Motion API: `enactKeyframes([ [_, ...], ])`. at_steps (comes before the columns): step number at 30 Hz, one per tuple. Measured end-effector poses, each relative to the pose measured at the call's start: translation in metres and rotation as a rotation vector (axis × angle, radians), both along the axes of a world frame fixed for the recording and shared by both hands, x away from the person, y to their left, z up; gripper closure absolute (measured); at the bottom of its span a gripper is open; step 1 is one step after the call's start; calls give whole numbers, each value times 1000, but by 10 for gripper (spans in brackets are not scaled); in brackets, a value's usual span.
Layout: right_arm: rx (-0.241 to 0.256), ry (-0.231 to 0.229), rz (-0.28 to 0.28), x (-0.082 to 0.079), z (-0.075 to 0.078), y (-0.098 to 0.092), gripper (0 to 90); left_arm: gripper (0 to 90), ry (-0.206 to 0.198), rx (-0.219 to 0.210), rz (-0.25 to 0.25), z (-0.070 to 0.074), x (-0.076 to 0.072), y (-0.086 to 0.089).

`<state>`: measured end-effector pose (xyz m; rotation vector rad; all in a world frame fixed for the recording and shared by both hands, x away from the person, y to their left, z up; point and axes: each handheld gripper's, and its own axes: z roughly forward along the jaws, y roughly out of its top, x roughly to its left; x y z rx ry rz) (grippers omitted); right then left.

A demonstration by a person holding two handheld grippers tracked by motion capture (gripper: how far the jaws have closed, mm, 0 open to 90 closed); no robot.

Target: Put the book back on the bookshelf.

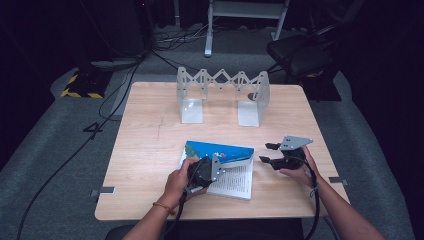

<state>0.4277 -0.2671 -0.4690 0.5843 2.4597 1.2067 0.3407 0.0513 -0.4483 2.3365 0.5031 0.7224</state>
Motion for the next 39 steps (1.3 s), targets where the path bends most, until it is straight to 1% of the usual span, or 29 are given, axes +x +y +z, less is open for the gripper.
enactKeyframes([
  [1,-25,-3,-1,2,-3,3,411,726,4,-8,-3,1,1,2],
  [2,-64,-3,1,4,-8,7,411,725,3,-12,-4,1,1,2],
  [5,-78,41,-7,11,-20,13,410,728,-2,-17,-9,2,2,4],
  [6,-78,41,-7,11,-20,13,410,728,-6,-25,-7,3,1,5],
  [8,-93,50,-3,14,-26,17,403,730,-4,-46,-10,6,2,9],
  [9,-103,46,-2,15,-28,19,402,731,-11,-56,-8,7,2,11],
  [11,-78,54,-6,16,-28,20,391,732,-18,-84,-7,9,1,15],
  [12,-70,58,-8,17,-28,21,378,732,-13,-93,-7,10,2,17],
  [13,-53,64,5,17,-28,22,374,732,-14,-98,-8,10,2,17],
  [15,-14,59,21,15,-26,24,374,732,-16,-106,-10,10,1,18],
  [16,13,55,36,13,-23,25,393,731,-25,-112,-10,10,1,19],
  [17,5,17,36,11,-19,26,395,731,-30,-125,-8,11,0,21],
  [18,27,3,35,9,-17,24,412,732,-33,-140,-9,12,0,21],
  [19,64,10,35,9,-15,22,430,732,-38,-158,-12,14,0,23],
  [20,110,23,38,10,-12,19,432,733,-44,-183,-12,15,-1,24],
  [22,165,1,35,9,-2,13,443,734,-43,-245,-24,17,0,23],
  [23,186,-11,33,8,5,11,443,734,-51,-280,-31,17,0,21],
  [24,205,-35,21,6,13,9,452,735,-34,-348,-56,17,2,17],
  [25,246,-63,12,4,26,4,453,732,-20,-378,-67,17,4,14],
  [26,260,-79,1,2,33,1,453,732,-11,-396,-72,18,4,11],
  [27,280,-87,-11,1,38,-2,454,731,11,-402,-81,18,4,9],
  [28,296,-89,-11,0,42,-4,454,730,11,-402,-81,18,4,9],
  [29,296,-89,-11,0,42,-4,454,730,21,-389,-90,18,3,7],
  [30,289,-106,-13,-3,46,-4,456,730,21,-370,-90,18,2,6],
  [31,292,-109,-11,-4,47,-3,461,729,23,-358,-91,19,1,8],
  [32,292,-109,-11,-4,47,-3,461,729,23,-358,-91,19,1,8],
  [33,307,-104,-7,-6,49,-1,466,729,35,-376,-87,20,1,12],
  [36,308,-119,4,-8,53,1,468,729,35,-380,-93,20,1,15],
  [39,315,-129,27,-11,60,6,476,725,52,-412,-100,19,3,20],
])
